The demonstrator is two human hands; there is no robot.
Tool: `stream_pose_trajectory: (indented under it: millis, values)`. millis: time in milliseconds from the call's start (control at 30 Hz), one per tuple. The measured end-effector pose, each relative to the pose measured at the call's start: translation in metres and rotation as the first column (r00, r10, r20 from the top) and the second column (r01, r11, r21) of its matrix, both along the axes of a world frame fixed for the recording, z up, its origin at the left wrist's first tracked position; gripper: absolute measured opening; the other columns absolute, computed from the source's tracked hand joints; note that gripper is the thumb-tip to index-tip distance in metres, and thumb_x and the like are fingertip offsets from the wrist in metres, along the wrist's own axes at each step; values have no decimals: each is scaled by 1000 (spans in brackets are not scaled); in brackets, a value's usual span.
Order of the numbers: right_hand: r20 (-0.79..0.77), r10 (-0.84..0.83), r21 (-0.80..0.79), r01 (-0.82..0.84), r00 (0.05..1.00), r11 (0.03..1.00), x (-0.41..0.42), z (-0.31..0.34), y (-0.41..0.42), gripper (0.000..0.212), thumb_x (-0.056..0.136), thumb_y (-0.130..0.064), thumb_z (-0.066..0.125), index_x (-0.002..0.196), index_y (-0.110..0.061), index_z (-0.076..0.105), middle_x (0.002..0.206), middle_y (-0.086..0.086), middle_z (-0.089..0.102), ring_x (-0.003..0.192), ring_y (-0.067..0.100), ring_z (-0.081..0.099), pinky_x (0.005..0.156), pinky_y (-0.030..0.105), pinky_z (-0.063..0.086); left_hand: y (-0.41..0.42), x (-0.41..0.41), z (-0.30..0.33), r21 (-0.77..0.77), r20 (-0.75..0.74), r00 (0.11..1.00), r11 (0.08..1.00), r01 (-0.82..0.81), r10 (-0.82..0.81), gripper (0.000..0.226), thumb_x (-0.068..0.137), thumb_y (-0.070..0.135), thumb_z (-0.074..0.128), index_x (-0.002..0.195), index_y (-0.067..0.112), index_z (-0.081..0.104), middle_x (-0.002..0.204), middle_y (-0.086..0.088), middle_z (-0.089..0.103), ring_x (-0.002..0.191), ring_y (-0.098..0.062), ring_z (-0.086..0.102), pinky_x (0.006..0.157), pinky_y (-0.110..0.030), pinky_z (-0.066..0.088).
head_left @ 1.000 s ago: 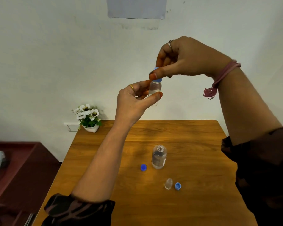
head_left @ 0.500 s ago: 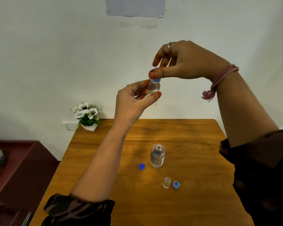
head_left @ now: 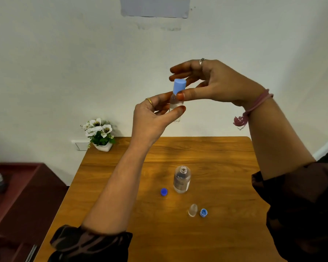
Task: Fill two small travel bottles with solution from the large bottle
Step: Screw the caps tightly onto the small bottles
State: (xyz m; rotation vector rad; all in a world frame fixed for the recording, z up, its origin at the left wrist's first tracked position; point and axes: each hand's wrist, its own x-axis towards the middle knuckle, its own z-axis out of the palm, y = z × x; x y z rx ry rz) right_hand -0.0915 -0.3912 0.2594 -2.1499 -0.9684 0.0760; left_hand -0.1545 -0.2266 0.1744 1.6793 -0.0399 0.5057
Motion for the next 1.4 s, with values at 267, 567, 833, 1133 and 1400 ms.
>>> stream_pose_trajectory:
  millis: [267,567,833,1133,1400]
  values:
    - [5,-83,111,82,996,990,0,-13,5,52,64,-35,83,108,-21,59,100,-5,65,84,7,64,71,16,50,-1,1,-4,-16,3,1000,1000,-4,4,39,73,19,83,110,18,72,94,1,73,88,-9,64,87,-34,57]
    - [-8,-112,208,111,994,972,-8,-23,5,41,71,-24,81,109,-26,63,102,-3,70,92,5,65,82,22,54,-5,2,-9,-2,-2,1000,1000,-11,11,40,73,21,82,111,16,72,93,3,73,87,-6,65,84,-26,57]
    - [-110,-12,243,38,994,969,-17,-27,-7,51,79,-16,73,127,-19,55,120,-1,65,113,10,61,98,39,50,-5,1,-11,-7,5,1000,1000,-14,14,37,74,22,82,109,19,72,94,7,74,86,-4,64,82,-23,57]
    - [-146,-26,208,56,989,976,-22,-34,2,65,76,-23,77,133,-26,48,126,-6,62,119,9,57,103,49,44,-5,-2,-14,-16,-3,1000,1000,-16,16,40,73,22,82,112,19,71,97,3,74,95,-14,68,83,-23,57]
    - [-118,-131,239,156,984,958,-29,-40,22,53,74,-24,80,121,-23,57,105,-7,63,103,10,61,94,49,50,-1,-7,-18,-38,-13,1000,999,2,-3,37,74,18,82,109,13,72,97,-4,74,96,-19,69,88,-34,57]
